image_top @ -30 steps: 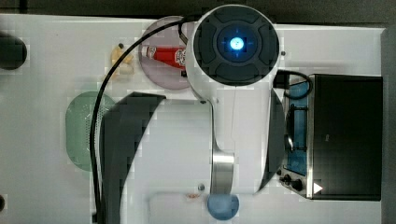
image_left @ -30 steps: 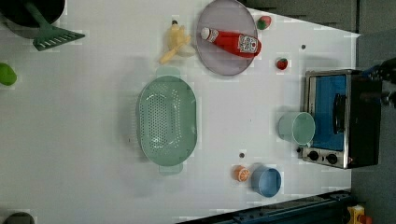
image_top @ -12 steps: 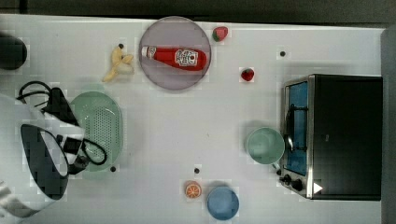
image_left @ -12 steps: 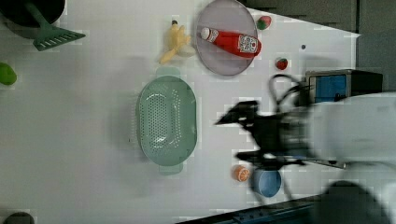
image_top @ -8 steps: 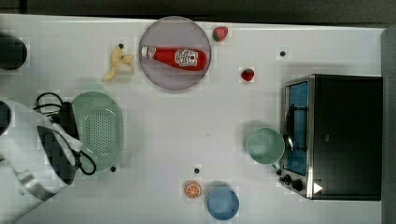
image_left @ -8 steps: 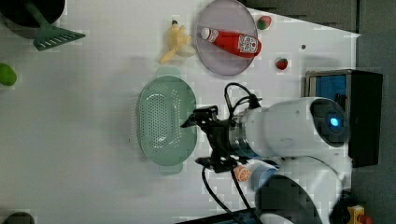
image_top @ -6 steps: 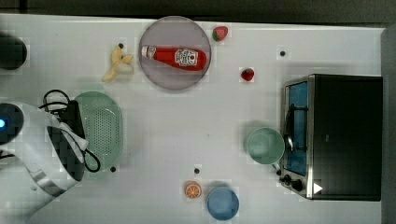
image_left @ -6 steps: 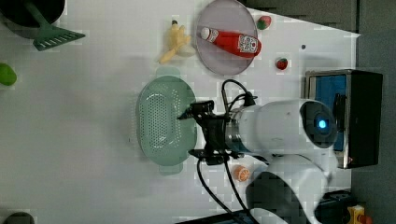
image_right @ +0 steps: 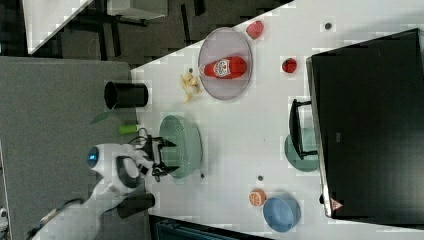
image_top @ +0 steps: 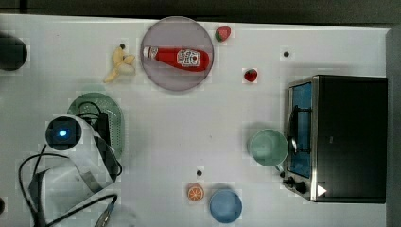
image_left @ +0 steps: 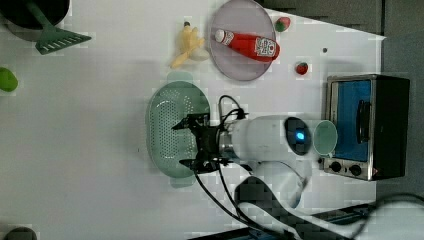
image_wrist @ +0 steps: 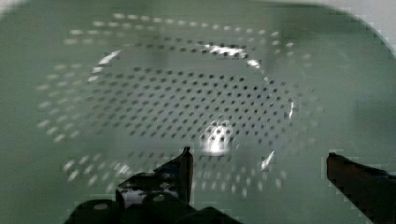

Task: Drag strainer left to right.

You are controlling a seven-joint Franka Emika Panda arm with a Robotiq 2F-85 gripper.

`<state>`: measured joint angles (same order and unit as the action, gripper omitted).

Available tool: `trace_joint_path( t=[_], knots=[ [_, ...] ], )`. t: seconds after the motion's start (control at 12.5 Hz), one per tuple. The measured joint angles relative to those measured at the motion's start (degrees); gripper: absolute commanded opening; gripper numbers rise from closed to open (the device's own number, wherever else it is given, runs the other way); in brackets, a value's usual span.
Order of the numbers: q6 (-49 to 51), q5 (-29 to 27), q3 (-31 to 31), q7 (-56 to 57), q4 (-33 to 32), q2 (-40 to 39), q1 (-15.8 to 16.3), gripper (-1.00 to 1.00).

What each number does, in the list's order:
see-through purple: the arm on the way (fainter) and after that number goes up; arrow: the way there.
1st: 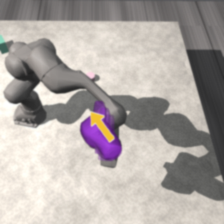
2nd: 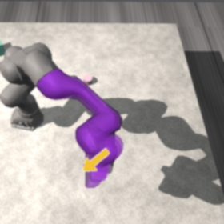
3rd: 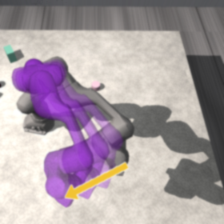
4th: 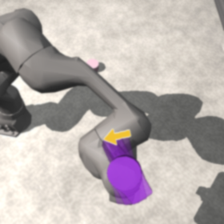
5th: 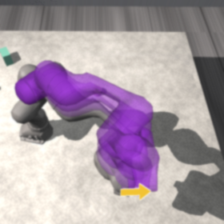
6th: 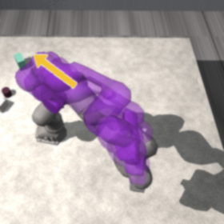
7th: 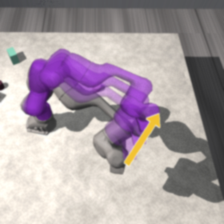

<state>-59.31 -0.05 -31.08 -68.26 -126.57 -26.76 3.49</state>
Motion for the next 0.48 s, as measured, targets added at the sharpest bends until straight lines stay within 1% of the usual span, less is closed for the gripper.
trace_joint_path(
  t=[0.16, 0.32, 0.48],
  knots=[
    [-2.57, 2.96, 3.68, 0.00, -0.67, -3.59, 1.55, 1.00],
    [-3.30, 2.57, 6.27, -0.17, -1.79, -4.15, 2.03, 1.00],
    [-5.82, 1.46, 9.83, -0.34, -1.90, -4.27, 3.90, 1.00]
  ],
)
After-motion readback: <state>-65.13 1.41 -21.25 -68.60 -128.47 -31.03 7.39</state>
